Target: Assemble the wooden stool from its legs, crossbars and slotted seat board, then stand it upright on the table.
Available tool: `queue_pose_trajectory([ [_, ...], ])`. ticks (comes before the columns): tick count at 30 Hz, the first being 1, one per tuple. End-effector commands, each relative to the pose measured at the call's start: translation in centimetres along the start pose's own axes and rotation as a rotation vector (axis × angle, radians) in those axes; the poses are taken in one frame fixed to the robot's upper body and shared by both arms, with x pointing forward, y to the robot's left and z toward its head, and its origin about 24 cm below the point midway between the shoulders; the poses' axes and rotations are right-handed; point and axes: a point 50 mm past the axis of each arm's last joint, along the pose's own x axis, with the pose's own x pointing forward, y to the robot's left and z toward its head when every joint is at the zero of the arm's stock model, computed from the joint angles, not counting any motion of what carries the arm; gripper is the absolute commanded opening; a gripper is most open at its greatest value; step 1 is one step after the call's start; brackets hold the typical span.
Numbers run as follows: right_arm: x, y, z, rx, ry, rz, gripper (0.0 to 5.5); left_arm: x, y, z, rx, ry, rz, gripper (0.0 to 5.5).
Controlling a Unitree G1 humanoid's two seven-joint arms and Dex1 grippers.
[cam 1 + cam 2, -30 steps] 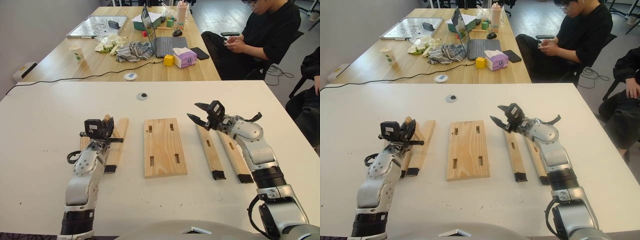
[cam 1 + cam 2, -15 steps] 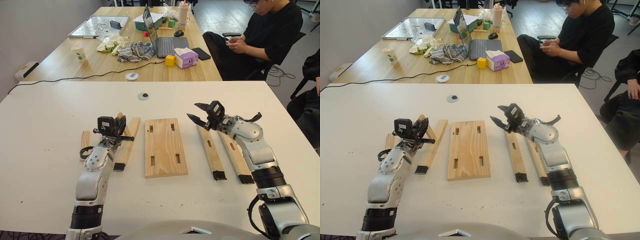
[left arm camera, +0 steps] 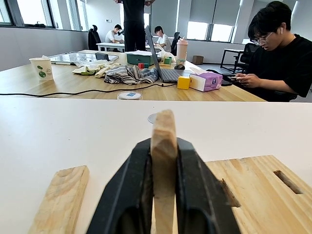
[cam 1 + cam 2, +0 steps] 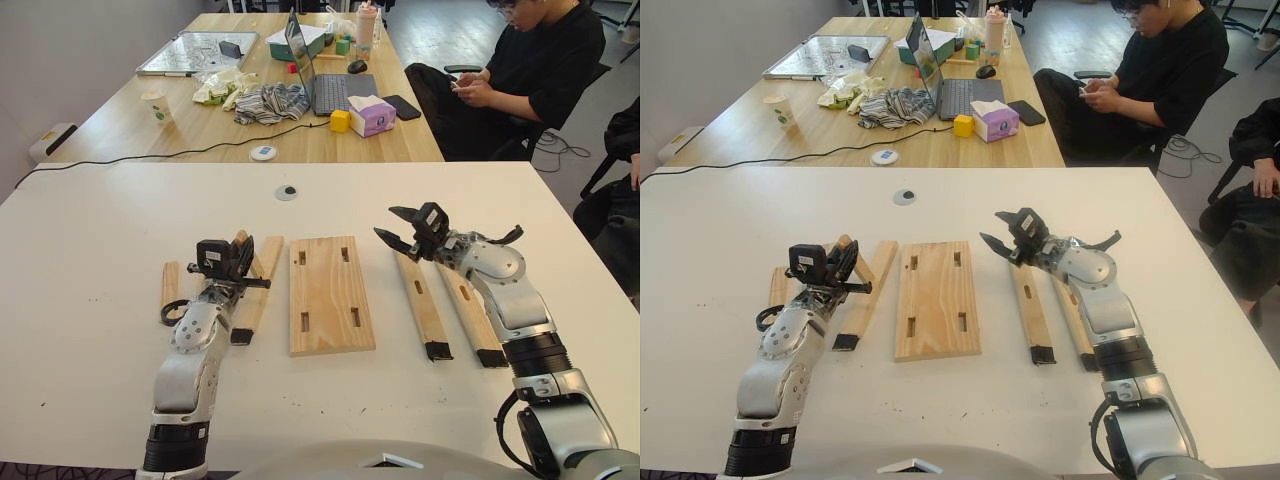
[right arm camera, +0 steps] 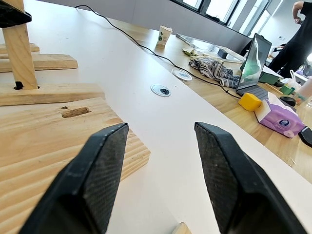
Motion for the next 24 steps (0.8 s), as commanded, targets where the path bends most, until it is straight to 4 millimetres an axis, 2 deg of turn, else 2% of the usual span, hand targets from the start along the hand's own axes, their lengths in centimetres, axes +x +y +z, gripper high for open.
queue_pose_trajectory([
  [1,-0.3,0.2,-0.3,-0.014,0.012,-0.003,2.51,-1.5,0.3,-1.7,-0.043,0.140,0.036,0.91],
  [5,-0.7,0.1,-0.4,-0.011,0.016,-0.033,2.51,-2.3,-0.1,-0.2,-0.032,0.130,0.025,1.42],
  [8,-1.2,0.0,-0.6,0.002,0.017,-0.072,2.51,-3.1,-0.6,0.1,-0.035,0.167,0.002,1.82],
  [12,-1.6,0.2,-0.9,0.003,0.028,-0.081,2.51,-5.1,-0.8,-0.9,-0.066,0.306,-0.012,2.38],
  [20,-1.7,0.4,-1.0,0.002,0.032,-0.083,2.51,-5.9,-0.2,-2.8,-0.051,0.437,0.022,3.54],
  [24,-1.7,0.3,-1.0,0.000,0.035,-0.085,2.51,-5.8,0.0,-3.5,-0.052,0.472,0.029,3.54],
])
